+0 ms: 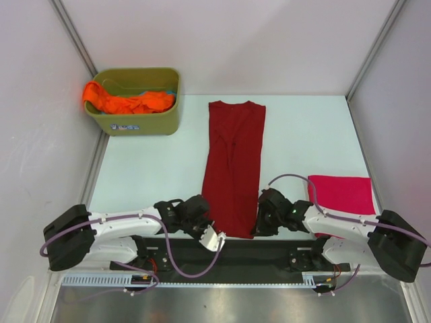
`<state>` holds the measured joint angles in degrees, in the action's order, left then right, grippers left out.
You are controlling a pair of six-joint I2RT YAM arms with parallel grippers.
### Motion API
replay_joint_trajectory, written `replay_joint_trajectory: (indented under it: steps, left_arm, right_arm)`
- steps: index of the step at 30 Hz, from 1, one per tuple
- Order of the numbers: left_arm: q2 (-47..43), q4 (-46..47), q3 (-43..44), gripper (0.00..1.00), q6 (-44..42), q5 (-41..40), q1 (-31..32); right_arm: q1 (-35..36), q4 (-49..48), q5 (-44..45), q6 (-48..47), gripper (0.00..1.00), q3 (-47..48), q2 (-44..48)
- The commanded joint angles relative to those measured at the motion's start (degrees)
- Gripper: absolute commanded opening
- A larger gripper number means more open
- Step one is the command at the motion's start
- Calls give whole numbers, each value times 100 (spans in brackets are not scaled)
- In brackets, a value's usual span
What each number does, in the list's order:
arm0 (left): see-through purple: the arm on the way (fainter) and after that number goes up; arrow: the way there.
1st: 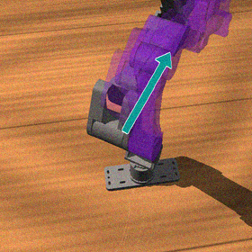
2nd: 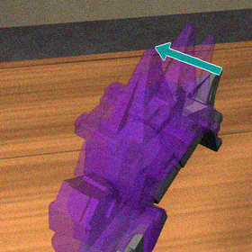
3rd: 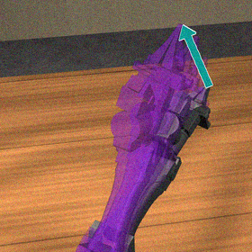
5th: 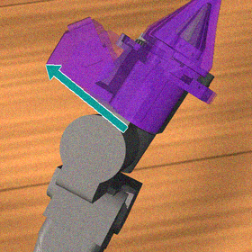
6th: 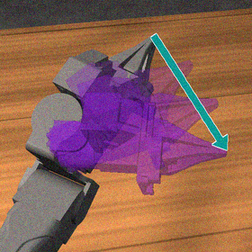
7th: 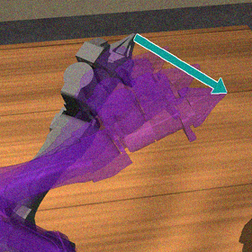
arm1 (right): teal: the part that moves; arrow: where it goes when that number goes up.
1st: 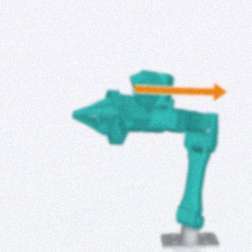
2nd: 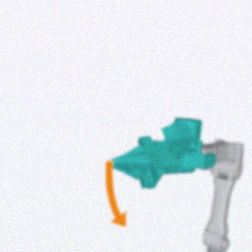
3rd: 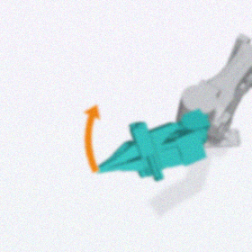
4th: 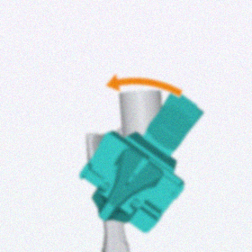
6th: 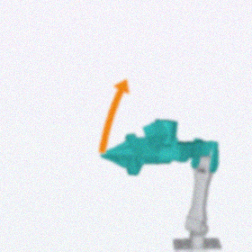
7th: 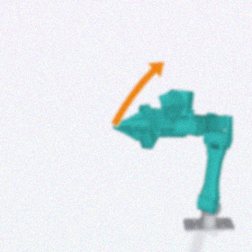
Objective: Fold and stack the t-shirts
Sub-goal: Fold the tshirt
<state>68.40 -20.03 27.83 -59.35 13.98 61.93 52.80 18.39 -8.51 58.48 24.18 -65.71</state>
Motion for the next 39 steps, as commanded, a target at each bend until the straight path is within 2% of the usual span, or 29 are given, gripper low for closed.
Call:
replay_joint_trajectory:
  steps: [1,6,8,10,13,14,15,17,18,20,21,24,30,35,39]
  left_arm:
    - [-274,-396,-41,0,309,290,47]
    - [-704,-660,-234,0,1144,580,47]
    - [-758,-616,-191,0,1469,431,-66]
    - [-688,-660,81,0,1479,456,-321]
    - [-171,-861,923,0,1330,746,-1286]
    - [40,-1114,1213,0,1269,842,-1811]
    - [503,-1256,1816,0,1207,913,-2051]
    - [971,-1616,2417,0,1014,1019,-2595]
    - [1426,-1705,3003,0,961,1045,-2738]
    - [1937,-2003,3629,0,847,1063,-3010]
    - [2462,-2092,4250,0,846,1011,-3081]
    - [3247,-2225,5237,0,838,800,-3292]
    - [4197,-1882,6214,0,969,580,-3477]
    - [4550,-1355,6366,0,1241,396,-3512]
    - [4840,-1039,6515,0,1409,299,-3556]
  right_arm:
    - [47,67,-168,32,0,-63,311]
    - [-111,664,-309,322,0,-353,1182]
    - [-208,753,-309,305,0,-257,1402]
    - [-637,867,-387,112,0,85,1369]
    - [-1708,1070,-844,-607,0,770,921]
    - [-1937,1131,-975,-1105,0,963,763]
    - [-2114,1218,-1003,-1354,0,1174,370]
    - [-2571,1263,-994,-2090,0,1903,-132]
    - [-2729,1289,-1012,-2286,0,2184,-657]
    - [-3115,1272,-1030,-2630,0,2929,-1248]
    - [-3239,1202,-1038,-2814,0,3152,-1503]
    - [-3627,852,-1187,-2956,0,3934,-2444]
    - [-3899,639,-1381,-3018,0,5330,-3834]
    - [-4014,727,-1355,-3097,0,5816,-4510]
    - [-4040,841,-1250,-3132,0,5966,-4661]
